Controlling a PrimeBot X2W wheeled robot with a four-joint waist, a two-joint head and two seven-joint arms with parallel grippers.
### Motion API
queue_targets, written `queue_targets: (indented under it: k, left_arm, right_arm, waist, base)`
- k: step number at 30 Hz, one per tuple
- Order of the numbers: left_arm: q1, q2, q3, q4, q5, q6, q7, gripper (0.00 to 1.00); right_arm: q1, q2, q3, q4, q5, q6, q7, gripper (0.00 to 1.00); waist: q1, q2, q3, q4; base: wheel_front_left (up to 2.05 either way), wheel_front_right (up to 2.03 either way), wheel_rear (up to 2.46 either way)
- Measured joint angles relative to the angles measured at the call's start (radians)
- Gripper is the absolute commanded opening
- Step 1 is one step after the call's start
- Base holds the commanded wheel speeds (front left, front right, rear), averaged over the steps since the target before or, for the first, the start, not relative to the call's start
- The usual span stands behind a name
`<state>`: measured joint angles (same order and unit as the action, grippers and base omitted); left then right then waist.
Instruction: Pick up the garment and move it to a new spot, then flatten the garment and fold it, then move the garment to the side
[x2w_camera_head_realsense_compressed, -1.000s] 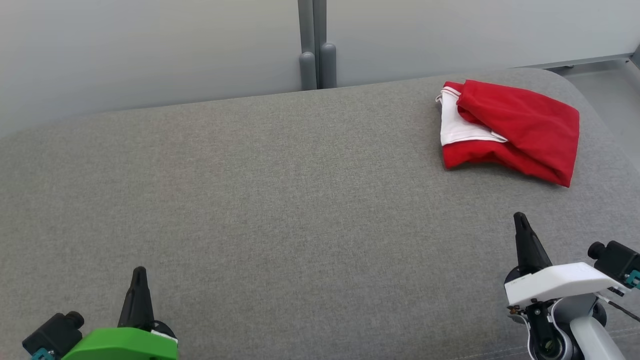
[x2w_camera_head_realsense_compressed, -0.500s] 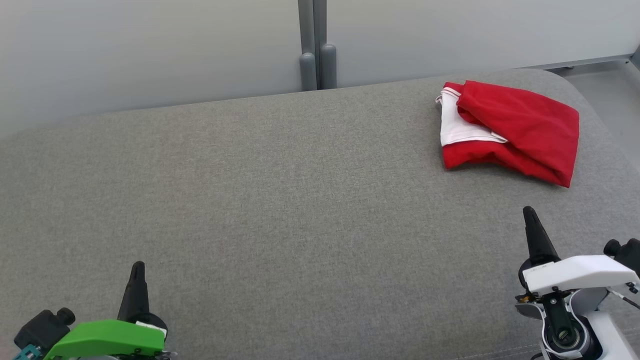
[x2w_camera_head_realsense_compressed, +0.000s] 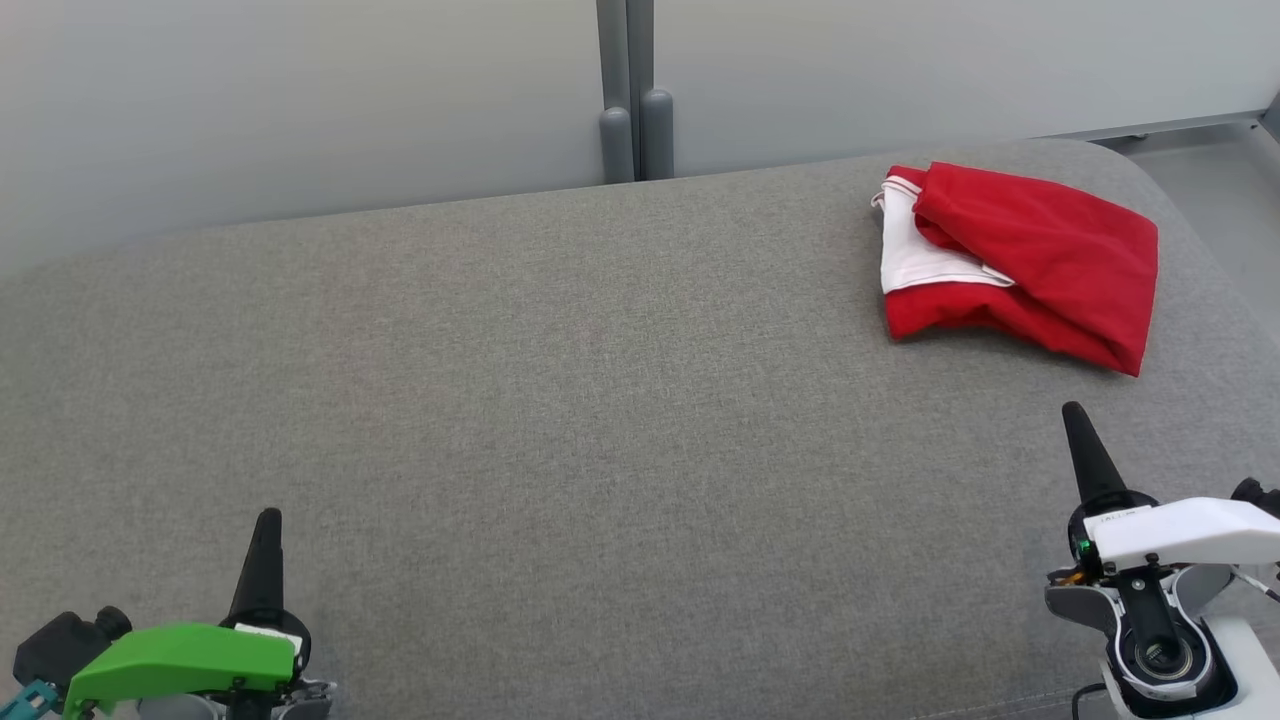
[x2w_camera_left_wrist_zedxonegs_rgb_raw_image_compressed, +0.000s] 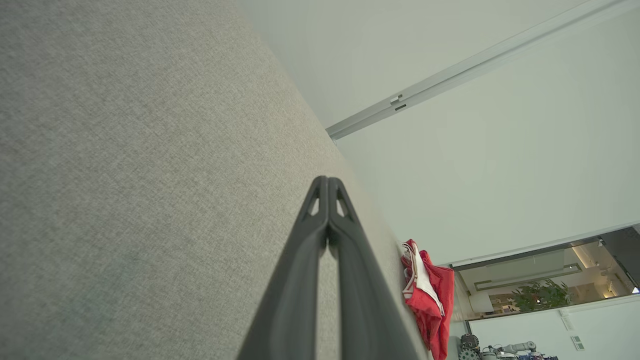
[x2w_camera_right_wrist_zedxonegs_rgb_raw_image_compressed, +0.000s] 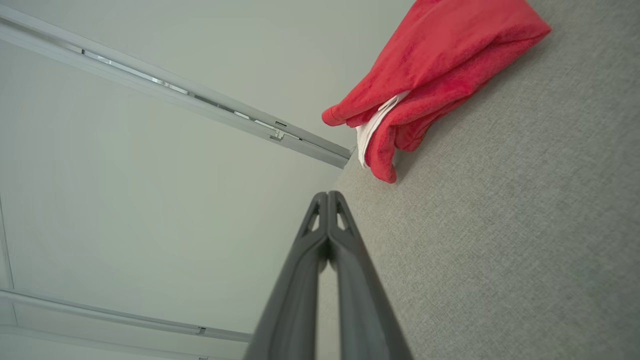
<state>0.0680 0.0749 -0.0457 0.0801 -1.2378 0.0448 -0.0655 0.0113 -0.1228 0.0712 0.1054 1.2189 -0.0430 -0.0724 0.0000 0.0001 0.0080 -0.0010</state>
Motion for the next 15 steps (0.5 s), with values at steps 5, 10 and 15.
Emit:
queue_targets:
  k: [5,10,15]
  left_arm:
    - [-0.016,0.003,0.007,0.005,-0.064,-0.01,0.013,0.0]
    - [-0.021,0.005,0.01,0.011,-0.127,-0.018,0.027,0.0]
    - [-0.038,0.007,0.014,0.016,-0.191,-0.027,0.04,0.0]
  right_arm:
    - [-0.004,0.001,-0.015,0.004,0.068,0.008,0.012,0.0]
    - [-0.004,0.002,-0.032,0.008,0.135,0.017,0.028,0.0]
    - [-0.011,0.004,-0.046,0.015,0.202,0.028,0.042,0.0]
  waist:
    - [0.0,0.0,-0.001,0.0]
    - [0.0,0.0,-0.002,0.0]
    - [0.0,0.0,-0.003,0.0]
  base:
    - [0.0,0.0,0.0]
    - [0.0,0.0,0.0]
    - [0.0,0.0,0.0]
